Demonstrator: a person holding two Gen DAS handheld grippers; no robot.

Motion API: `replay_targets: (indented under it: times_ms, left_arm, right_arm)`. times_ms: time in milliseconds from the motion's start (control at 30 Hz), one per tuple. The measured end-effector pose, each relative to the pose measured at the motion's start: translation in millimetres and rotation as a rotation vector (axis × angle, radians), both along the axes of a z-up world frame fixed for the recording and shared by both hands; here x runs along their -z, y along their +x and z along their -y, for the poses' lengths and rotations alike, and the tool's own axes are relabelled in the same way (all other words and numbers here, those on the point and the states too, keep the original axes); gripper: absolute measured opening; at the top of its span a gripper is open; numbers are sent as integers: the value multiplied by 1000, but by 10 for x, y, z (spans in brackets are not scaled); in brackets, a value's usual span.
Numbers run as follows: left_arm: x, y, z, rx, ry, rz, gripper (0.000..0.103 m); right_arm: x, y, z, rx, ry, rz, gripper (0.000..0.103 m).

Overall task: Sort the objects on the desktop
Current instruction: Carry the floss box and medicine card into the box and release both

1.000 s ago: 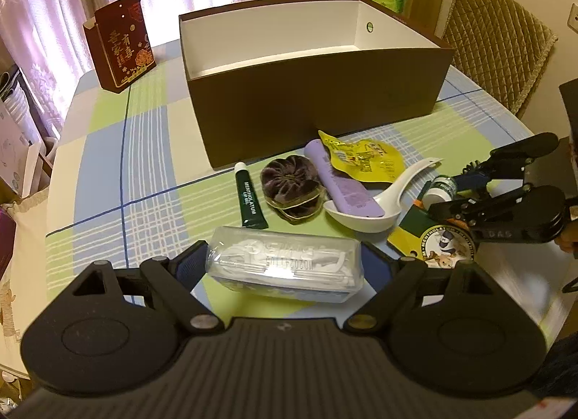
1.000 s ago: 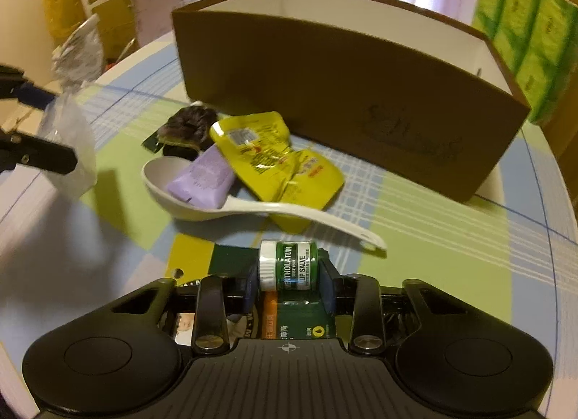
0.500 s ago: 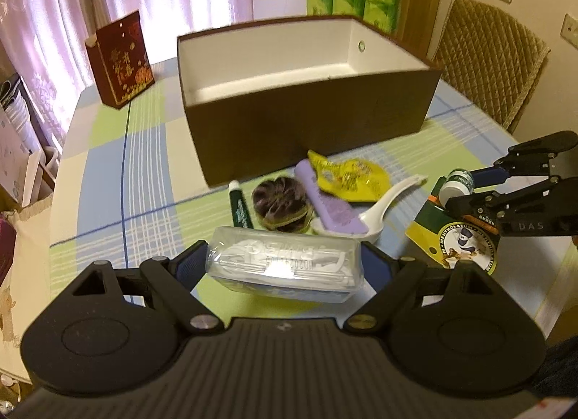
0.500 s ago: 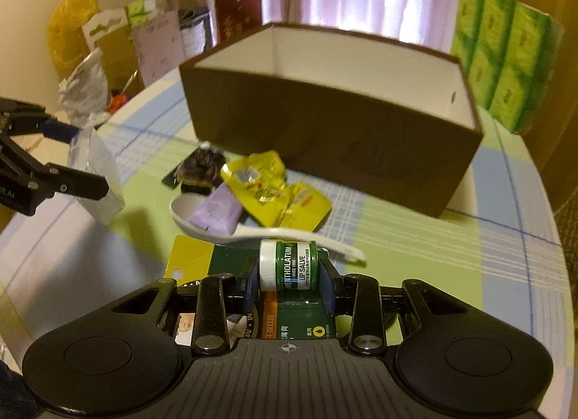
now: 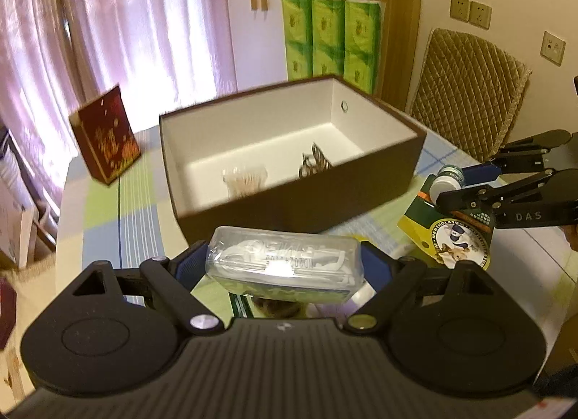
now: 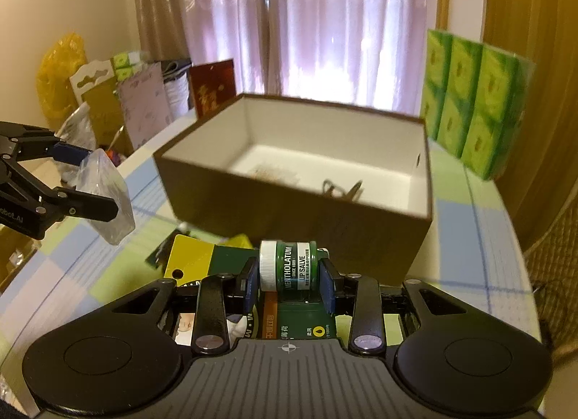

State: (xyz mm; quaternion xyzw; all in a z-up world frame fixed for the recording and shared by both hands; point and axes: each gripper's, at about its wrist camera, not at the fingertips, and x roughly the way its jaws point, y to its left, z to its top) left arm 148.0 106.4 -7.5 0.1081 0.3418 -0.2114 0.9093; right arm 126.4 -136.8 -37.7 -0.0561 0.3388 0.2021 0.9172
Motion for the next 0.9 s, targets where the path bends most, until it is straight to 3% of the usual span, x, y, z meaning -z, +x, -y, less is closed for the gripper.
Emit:
replay_targets:
  times_ms: [533, 900]
  left_arm:
    - [-287, 956, 157, 7, -10, 41, 86]
    - [-166, 1751, 300, -23, 25, -11, 86]
  right_arm:
    - [-319, 889, 69, 51, 22, 53, 32]
    - [-236, 1752, -54, 102, -38, 5, 32]
